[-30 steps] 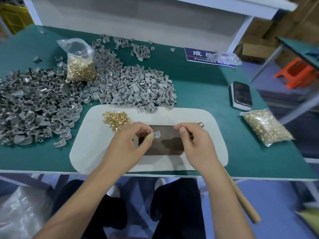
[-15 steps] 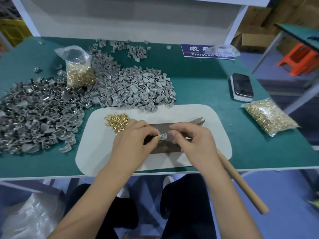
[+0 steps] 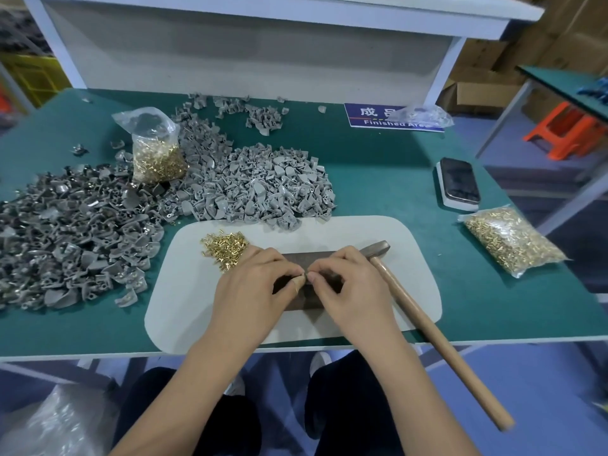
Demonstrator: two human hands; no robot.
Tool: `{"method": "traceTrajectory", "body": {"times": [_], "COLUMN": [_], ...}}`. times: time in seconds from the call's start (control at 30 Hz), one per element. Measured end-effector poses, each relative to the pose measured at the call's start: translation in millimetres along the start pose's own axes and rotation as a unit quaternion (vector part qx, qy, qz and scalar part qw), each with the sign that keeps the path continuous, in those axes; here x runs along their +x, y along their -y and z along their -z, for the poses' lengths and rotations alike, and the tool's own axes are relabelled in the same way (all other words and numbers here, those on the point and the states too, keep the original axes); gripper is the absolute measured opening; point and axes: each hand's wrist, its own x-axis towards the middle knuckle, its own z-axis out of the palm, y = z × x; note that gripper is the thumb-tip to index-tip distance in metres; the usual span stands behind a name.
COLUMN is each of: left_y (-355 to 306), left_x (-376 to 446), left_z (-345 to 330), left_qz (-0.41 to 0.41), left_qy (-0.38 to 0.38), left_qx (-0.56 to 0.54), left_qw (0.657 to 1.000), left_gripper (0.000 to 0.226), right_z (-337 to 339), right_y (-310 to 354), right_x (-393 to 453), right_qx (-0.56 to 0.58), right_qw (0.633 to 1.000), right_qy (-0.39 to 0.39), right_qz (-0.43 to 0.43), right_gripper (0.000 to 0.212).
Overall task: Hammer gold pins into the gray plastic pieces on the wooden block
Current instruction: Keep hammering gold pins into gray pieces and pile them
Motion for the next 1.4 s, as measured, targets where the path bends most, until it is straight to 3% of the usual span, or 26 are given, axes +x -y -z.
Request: {"method": "traceTrajectory", "body": {"times": [0.1,0.3,0.6,0.93,1.2,1.4], "left_y": [-0.4,-0.4,-1.1,-2.3,-1.6,-1.7], "left_x": [-0.2,-0.6,0.4,0.9,1.6,2.0], "left_z": [-1.0,-1.5,-1.1,2.3,1.1,2.7], "left_qz": [0.001,0.010,0.015,0.004,0.016,0.017], "left_qy": [-0.003,-0.002,0.002,0.008,0.007,0.012], "left_qx": [0.001,-0.001,0.016,0.028,0.018,0.007], "left_qw": [1.000,1.000,1.000,1.000,1.000,1.000], "left_gripper": [0.004,0.006,0.011,0.006,0.008,0.008], "right_z": [0.3,10.0,19.5,23.0,18.9,21.9], "right_y": [1.1,6.9,30.0,13.0,22.3,23.4], "right_x": [2.6,13.4,27.7,24.6,23.2,28.0], "right_qx": [-0.044,-0.027,-0.219,-0.057,-0.191,-0.195], "right_qw": [0.999,0.996,0.962,0.985,0.972,0.969], "right_qy": [0.032,0.086,0.154,0.158,0.133,0.151], "right_qz": [0.001,-0.009,0.045,-0.028,0.024,0.006], "right_gripper": [0.006,0.010,0.016,0.011,0.011,0.012]}}
